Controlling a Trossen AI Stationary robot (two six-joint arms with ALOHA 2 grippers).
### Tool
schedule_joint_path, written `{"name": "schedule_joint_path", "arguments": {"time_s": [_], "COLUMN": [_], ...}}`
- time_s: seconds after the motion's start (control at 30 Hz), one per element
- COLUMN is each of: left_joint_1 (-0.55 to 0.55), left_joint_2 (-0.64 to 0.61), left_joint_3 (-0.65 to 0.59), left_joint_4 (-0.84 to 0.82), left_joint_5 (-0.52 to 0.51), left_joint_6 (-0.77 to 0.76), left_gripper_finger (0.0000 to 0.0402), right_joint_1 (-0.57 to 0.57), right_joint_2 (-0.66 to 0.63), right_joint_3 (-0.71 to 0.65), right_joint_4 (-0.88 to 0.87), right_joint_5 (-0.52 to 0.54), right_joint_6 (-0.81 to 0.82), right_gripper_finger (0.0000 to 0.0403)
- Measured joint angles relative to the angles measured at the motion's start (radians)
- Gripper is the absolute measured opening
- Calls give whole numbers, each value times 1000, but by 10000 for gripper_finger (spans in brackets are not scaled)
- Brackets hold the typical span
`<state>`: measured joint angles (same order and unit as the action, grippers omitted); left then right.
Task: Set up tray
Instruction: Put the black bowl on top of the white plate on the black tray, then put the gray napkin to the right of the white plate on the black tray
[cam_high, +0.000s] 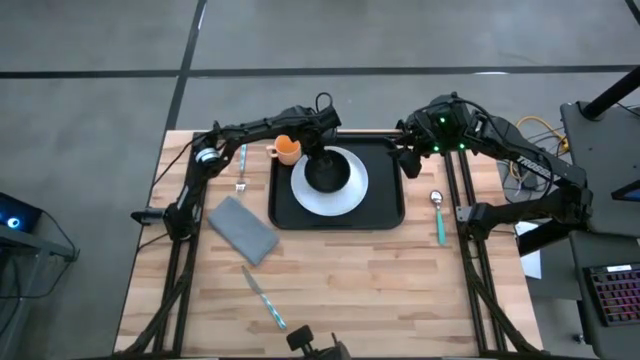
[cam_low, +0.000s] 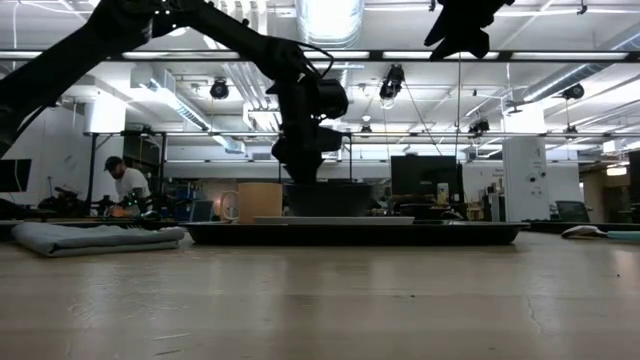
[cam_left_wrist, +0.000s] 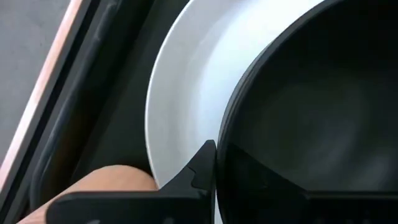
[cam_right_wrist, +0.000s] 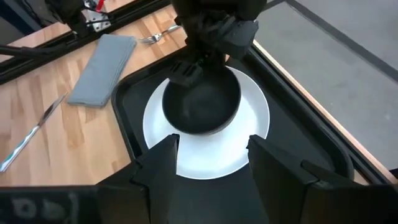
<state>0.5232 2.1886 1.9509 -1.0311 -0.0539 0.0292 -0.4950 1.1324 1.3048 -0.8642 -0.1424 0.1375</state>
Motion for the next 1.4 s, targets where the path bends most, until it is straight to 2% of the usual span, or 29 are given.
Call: {"name": "schedule_joint_path", "arguments": {"time_s": [0.27, 0.47, 0.57, 0.67, 0.77, 0.9, 1.03, 1.2, 1.4], "left_joint_1": [-1, 3, 4, -16, -53, -124, -237, -382, -611], "left_joint_2": [-34, -76, -103, -158, -244, -369, -507, -689, -867], "left_joint_3": [-2, 14, 14, 13, 11, -24, -112, -288, -549], "left_joint_4": [-33, 11, 5, -14, -20, -57, -71, -74, -72], "left_joint_5": [1, 1, 1, -1, 2, -26, -148, -176, -165], "left_joint_6": [48, 48, 29, 17, -20, -185, -338, -527, -899], "left_gripper_finger": [16, 83, 113, 130, 135, 135, 126, 117, 116], "right_joint_1": [0, 0, 0, 0, 0, 0, 0, 0, 2], "right_joint_2": [0, 0, 0, 0, 1, -5, -5, -5, -5], "right_joint_3": [0, 0, -1, -16, -42, -72, -100, -134, -193], "right_joint_4": [1, 7, -26, -99, -106, -105, -91, -68, 17], "right_joint_5": [0, 1, 35, 128, 147, 143, 147, 143, 96], "right_joint_6": [-10, -15, -21, -36, -31, -1, 7, -4, -13], "right_gripper_finger": [183, 183, 183, 183, 183, 183, 183, 183, 183]}}
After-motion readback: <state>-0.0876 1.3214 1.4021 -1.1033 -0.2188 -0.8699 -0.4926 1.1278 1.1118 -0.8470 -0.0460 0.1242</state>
